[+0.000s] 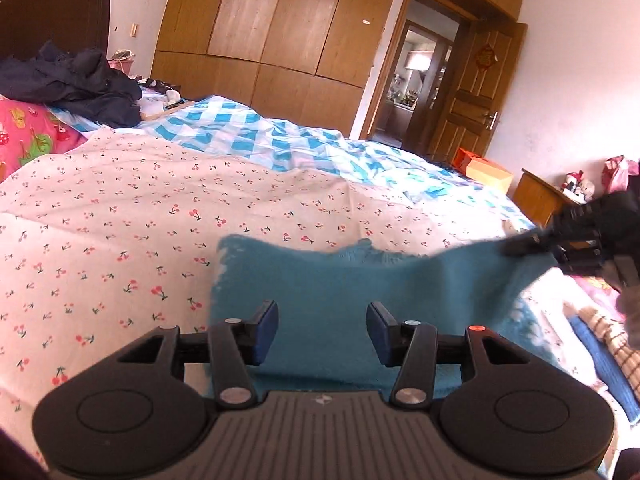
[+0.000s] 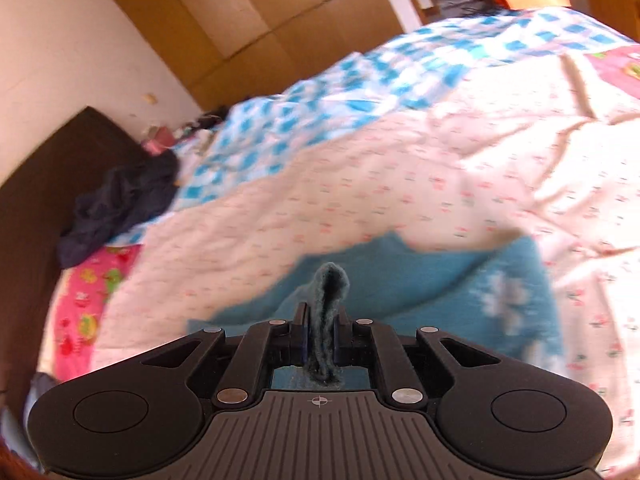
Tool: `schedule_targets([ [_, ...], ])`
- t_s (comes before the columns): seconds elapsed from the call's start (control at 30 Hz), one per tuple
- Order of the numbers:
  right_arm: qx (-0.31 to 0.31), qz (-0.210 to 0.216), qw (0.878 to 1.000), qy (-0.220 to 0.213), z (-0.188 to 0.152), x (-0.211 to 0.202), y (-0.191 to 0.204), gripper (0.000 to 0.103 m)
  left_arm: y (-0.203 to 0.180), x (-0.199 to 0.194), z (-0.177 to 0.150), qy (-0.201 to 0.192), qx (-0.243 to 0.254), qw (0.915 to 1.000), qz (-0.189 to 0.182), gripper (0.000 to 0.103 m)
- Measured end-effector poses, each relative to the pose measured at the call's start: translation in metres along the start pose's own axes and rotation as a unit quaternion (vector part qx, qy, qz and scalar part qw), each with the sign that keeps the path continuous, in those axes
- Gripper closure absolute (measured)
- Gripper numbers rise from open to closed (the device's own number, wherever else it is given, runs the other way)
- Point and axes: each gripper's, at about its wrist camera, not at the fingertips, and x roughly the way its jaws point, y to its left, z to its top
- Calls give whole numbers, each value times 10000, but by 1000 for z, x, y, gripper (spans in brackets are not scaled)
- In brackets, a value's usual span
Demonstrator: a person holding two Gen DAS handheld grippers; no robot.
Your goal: Fold small clothes
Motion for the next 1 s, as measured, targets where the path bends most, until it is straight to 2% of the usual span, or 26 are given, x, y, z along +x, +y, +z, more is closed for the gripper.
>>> schedule_targets([
  [0.1, 9, -415, 9987, 279, -12, 26, -26, 92, -1, 27, -3, 215, 156, 9995, 198, 50],
  [0.23, 438, -454, 9964, 562, -33, 54, -57, 91, 2, 59, -18, 736, 328, 9955, 500, 51],
  [0.37, 584, -237, 9969, 465, -39, 50, -68, 86, -7, 53, -24, 718, 653, 9934, 605, 50],
  [0.53, -57, -505, 9986, 149, -40, 21, -52, 84, -12, 50, -20, 755, 585, 9939, 544, 50],
  [0.6, -243, -483, 9985, 81, -43, 12, -47, 84, -14, 50, -19, 759, 568, 9942, 503, 50],
  [0.67, -287, -435, 9985, 163, -44, 10, -47, 82, -18, 50, -20, 788, 632, 9936, 509, 50],
  [0.73, -261, -486, 9979, 339, -45, 18, -50, 73, -22, 50, -21, 808, 700, 9929, 527, 50],
  [0.8, -159, -497, 9978, 417, -46, 25, -56, 73, -25, 48, -22, 817, 756, 9924, 528, 50],
  [0.87, 10, -477, 9976, 503, -46, 31, -61, 74, -26, 46, -22, 818, 803, 9920, 529, 50],
  [0.93, 8, -481, 9978, 466, -44, 31, -62, 90, -27, 45, -21, 827, 846, 9915, 547, 50],
  [1.0, -62, -517, 9980, 361, -40, 28, -60, 95, -28, 44, -20, 811, 871, 9913, 571, 50],
])
